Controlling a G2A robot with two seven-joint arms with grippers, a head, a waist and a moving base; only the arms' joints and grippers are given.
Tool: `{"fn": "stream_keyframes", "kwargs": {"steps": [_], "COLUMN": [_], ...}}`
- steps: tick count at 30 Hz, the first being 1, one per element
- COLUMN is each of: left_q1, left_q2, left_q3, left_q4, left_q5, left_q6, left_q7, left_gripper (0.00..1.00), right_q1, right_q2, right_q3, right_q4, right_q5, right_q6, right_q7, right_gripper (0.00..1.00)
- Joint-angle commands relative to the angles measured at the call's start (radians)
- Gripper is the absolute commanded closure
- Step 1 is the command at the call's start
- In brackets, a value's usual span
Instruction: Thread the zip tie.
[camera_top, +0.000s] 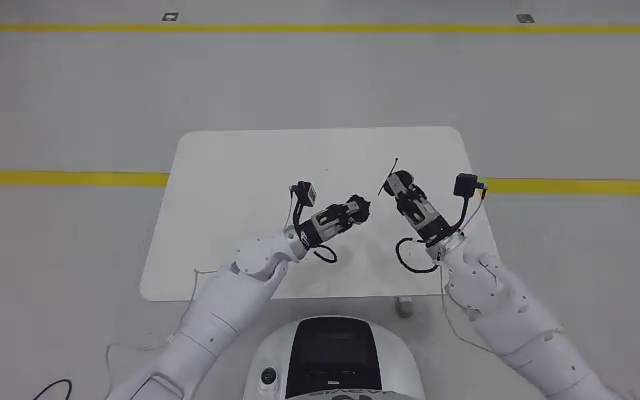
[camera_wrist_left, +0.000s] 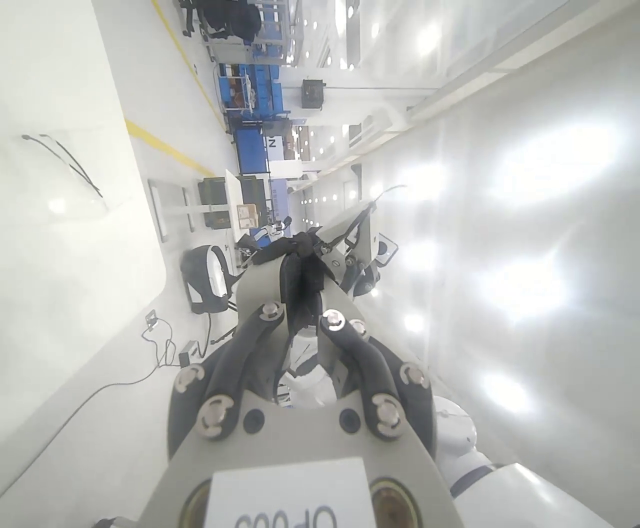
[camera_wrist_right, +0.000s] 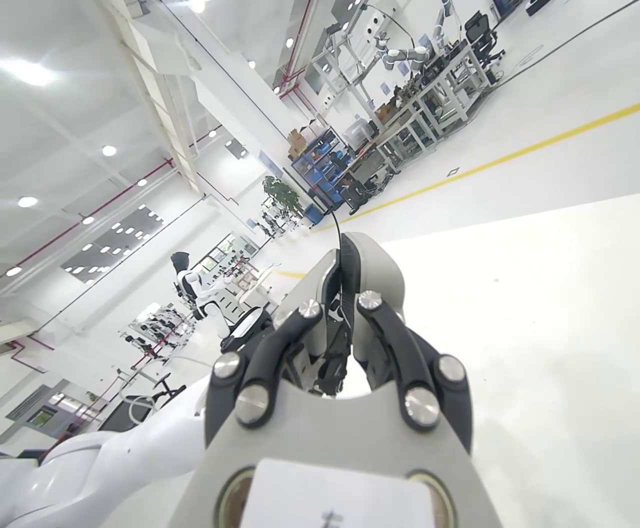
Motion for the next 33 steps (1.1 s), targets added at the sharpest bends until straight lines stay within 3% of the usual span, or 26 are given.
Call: {"fn": "stream_keyframes", "kwargs": {"steps": [1,23,33], "left_q1": [0.001,0.001,0.001], "left_q2": [0.000,0.000,0.000], "left_q3": [0.000,0.003,0.003], "left_q4": [-0.001,-0.003,-0.003], "left_q5": [-0.001,0.003,0.003], "left_q6": [0.000,0.000,0.000], "left_q7": [0.001,0.000,0.000], "left_gripper": [1.00,1.00,1.00], "right_q1": [0.005,-0.012,-0.039], "right_q2": [-0.002,-0.030,-0.039], "right_q3": [-0.009,0.004,0.027], "right_q4": [0.006,0.018,-0.009], "right_q5": [0.004,-0.012,-0.041], "right_q6": [0.000,0.000,0.000], "right_q7": [-0.009,0.016,0.038], "right_gripper": [1.00,1.00,1.00]}}
